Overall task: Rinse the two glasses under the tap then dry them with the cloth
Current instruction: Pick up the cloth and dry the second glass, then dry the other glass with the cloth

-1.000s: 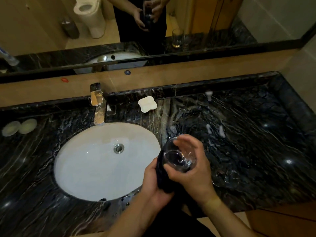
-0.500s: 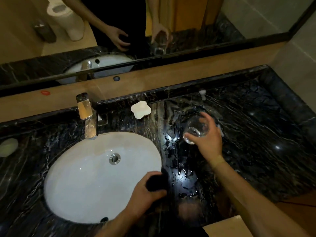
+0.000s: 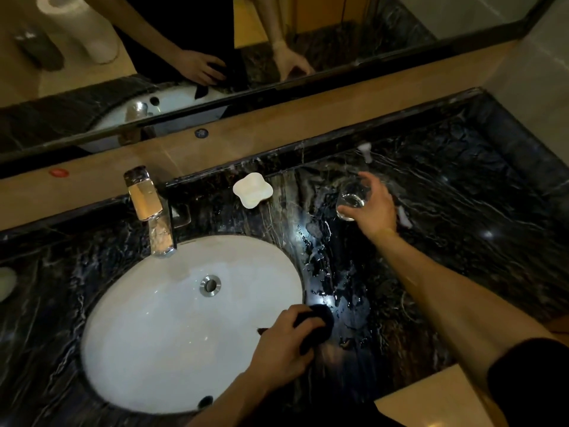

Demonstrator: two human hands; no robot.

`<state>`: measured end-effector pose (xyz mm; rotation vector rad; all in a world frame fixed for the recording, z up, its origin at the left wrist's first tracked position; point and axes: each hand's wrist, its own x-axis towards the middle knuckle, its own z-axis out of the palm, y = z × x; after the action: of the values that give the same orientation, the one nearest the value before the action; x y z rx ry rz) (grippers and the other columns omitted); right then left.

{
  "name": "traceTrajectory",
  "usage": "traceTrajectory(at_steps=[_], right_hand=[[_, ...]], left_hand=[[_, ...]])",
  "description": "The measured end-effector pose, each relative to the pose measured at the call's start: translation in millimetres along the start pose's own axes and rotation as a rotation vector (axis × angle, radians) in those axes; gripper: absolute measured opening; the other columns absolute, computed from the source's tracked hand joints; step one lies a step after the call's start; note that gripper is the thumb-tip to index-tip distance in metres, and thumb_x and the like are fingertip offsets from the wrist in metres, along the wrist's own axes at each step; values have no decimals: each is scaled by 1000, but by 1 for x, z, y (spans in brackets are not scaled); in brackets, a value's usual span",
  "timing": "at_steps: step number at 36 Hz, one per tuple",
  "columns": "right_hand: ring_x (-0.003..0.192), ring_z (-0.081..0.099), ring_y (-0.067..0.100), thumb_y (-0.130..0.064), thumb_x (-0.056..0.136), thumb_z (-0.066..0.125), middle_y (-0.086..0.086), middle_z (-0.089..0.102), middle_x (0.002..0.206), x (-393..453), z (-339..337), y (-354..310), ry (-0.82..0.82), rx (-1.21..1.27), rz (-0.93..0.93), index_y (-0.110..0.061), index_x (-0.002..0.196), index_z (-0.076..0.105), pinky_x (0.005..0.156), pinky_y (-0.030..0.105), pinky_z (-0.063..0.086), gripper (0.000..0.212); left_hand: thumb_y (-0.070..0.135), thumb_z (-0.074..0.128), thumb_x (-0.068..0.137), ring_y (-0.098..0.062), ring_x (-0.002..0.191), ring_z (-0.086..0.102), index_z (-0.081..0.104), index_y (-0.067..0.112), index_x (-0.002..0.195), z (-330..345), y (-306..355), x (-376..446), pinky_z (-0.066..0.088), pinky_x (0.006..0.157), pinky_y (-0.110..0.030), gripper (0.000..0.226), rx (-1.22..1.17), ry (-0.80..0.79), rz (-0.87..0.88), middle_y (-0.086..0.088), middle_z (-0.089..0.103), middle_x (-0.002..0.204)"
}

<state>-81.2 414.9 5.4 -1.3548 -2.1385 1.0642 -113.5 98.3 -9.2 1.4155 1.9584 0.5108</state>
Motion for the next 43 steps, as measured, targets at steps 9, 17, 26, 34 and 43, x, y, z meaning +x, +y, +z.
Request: traceTrajectory(at_steps=[9, 17, 26, 34, 43], right_hand=[[133, 45, 28, -31, 67, 91, 1, 47, 146, 3, -5, 1, -44, -44, 16, -35, 145, 36, 107, 49, 44, 95], [140, 37, 27, -41, 69, 88, 7, 39, 153, -16, -55, -1, -163, -18, -27, -34, 151, 28, 111, 40, 40, 102], [112, 61, 19, -38, 94, 61, -5, 66, 112, -131, -157, 67, 28, 128, 130, -28, 132, 54, 85, 27, 41, 40], [132, 43, 7, -74, 42, 84, -9, 41, 146, -192, -165, 112, -365, 385, 273, -43, 142, 19, 108, 24, 34, 123], [133, 47, 17, -37, 65, 91, -7, 46, 149, -182, -128, 117, -276, 229, 198, -47, 135, 28, 108, 36, 42, 95]], left_hand=[[34, 61, 84, -15, 124, 49, 51, 38, 132, 0, 1, 10, 39, 80, -18, 50, 48, -4, -3, 6, 43, 141], [35, 59, 85, -18, 127, 45, 50, 35, 133, 4, 10, 11, 52, 93, -30, 49, 106, 12, 15, 5, 41, 143], [30, 63, 86, -16, 130, 43, 52, 34, 136, 19, 32, 10, 53, 87, -28, 51, 172, 91, -115, 7, 40, 146], [22, 67, 86, -22, 128, 43, 54, 28, 135, 29, 49, 18, 50, 94, -31, 51, 138, 145, -254, -1, 41, 143], [23, 67, 84, -34, 129, 34, 47, 24, 139, 27, 72, 24, 38, 109, -39, 59, 101, 30, -407, -9, 29, 145]])
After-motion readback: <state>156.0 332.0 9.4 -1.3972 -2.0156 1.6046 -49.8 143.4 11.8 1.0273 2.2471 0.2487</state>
